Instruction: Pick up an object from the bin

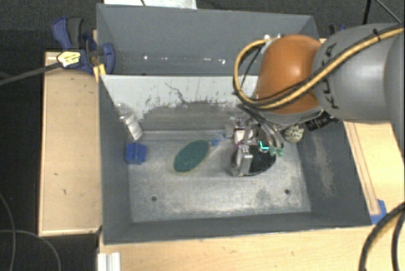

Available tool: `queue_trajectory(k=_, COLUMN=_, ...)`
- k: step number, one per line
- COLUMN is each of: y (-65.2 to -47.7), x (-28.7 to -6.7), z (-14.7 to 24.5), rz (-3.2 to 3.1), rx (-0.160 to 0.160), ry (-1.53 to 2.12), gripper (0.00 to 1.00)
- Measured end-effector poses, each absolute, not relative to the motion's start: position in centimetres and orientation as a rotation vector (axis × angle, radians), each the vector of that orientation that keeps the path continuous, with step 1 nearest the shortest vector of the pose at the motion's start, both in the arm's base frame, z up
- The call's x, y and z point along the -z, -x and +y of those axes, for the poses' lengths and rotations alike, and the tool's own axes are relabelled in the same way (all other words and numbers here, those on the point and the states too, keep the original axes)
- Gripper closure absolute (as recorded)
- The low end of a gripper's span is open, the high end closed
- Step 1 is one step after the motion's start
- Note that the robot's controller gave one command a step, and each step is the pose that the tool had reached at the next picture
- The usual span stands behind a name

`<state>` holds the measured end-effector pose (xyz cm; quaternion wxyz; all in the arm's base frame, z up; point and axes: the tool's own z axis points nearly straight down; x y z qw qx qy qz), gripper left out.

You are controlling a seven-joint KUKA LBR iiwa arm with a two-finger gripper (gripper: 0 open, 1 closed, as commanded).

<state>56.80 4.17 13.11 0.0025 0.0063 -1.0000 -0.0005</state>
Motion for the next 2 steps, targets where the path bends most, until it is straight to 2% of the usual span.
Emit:
queue_trajectory(k=1, y=-57.4, x=-7.0, z=-5.2, rz=-3.145, rx=0.001, ry=-0.084, gripper=0.00)
queue_trajectory(k=2, y=-58.0, x=-7.2, z=-9.6, rz=-3.118, rx=0.014, ry=-0.408, gripper=0.00)
